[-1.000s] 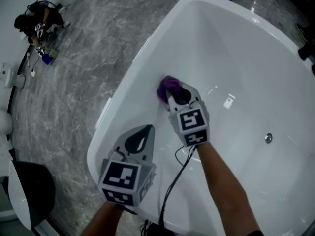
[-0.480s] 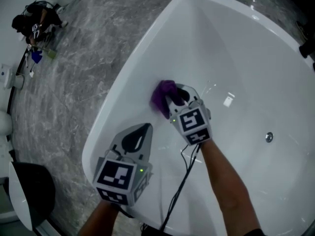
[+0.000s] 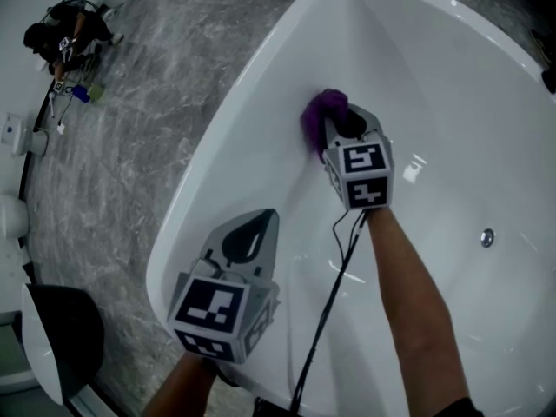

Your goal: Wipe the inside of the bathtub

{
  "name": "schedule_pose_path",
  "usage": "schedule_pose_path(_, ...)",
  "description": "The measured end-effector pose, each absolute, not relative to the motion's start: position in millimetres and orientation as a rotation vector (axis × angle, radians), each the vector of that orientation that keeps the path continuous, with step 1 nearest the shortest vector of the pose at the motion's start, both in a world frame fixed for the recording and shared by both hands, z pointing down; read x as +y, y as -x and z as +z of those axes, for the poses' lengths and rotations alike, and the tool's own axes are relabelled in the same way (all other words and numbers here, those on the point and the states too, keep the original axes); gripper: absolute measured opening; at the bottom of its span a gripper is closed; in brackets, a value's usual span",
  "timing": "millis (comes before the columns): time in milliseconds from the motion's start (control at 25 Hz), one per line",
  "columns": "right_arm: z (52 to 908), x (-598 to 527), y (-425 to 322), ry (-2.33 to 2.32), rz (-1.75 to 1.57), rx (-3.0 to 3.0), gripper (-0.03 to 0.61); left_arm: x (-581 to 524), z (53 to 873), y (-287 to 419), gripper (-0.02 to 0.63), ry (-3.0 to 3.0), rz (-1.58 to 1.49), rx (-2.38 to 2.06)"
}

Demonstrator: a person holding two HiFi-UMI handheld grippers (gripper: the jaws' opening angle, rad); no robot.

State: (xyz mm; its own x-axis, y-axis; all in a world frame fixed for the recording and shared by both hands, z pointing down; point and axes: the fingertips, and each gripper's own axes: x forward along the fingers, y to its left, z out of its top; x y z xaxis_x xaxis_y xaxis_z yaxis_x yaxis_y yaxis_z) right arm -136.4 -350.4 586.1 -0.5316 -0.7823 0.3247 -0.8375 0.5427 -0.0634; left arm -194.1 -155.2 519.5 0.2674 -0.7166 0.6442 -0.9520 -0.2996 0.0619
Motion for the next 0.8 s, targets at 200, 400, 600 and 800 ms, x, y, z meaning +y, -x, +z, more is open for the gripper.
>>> schedule_pose_path(200, 598, -289, 164, -1.241, 0.325, -2.587, 0.059, -157, 526, 197, 0.006, -2.074, 0.749, -1.521)
schedule_pose_path(400, 616, -229, 184, -1.047, 0.33, -2.615, 0.06, -153, 533, 190, 0.006, -2.064, 0.757, -1.491)
schedule_pose_path(600, 627, -259, 171, -1.097, 0.358, -2.583, 0.06, -161, 536, 180, 0.006, -2.072, 0.745, -1.472)
schedule_pose_path(800, 632, -317, 135, -1.267, 0.403, -2.527, 0.057, -163, 539, 173, 0.006, -2.088, 0.757, -1.436)
